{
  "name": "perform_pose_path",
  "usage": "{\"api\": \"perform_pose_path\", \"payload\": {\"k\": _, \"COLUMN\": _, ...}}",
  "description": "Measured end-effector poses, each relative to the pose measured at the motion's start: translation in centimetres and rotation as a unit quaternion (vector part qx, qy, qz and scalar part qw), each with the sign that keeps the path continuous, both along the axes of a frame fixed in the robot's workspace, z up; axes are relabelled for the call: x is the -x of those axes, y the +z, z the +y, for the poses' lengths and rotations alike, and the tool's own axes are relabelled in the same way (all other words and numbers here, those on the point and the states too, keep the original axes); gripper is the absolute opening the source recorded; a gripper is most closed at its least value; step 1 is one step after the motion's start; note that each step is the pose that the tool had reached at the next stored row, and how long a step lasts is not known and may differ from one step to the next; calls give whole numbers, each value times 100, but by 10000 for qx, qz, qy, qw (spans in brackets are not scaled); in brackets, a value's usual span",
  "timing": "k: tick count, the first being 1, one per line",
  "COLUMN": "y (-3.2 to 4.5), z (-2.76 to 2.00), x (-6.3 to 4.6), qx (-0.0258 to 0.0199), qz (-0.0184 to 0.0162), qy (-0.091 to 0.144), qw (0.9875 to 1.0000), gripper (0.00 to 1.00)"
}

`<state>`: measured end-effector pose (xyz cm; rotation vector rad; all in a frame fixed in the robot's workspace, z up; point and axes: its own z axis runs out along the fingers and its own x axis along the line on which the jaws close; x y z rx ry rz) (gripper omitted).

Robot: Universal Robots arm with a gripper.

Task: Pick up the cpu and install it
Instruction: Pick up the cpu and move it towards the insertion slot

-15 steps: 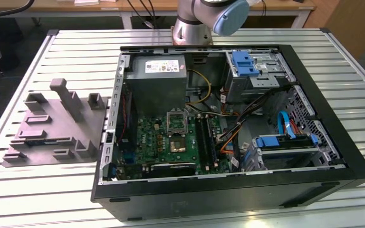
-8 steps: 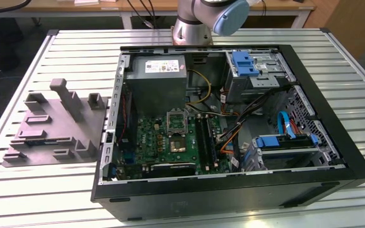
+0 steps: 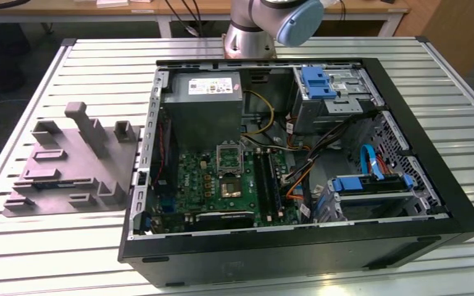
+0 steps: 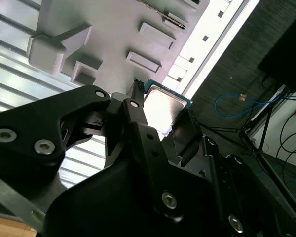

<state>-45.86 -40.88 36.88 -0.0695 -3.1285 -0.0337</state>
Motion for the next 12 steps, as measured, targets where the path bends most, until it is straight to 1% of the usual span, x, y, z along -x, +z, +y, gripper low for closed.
{"api": "perform_pose_path", "payload": {"k": 12, "y": 138, "z": 2, "x": 0, "qx": 1, "qz": 0, "qy": 0, "qw": 10000, "gripper": 47}}
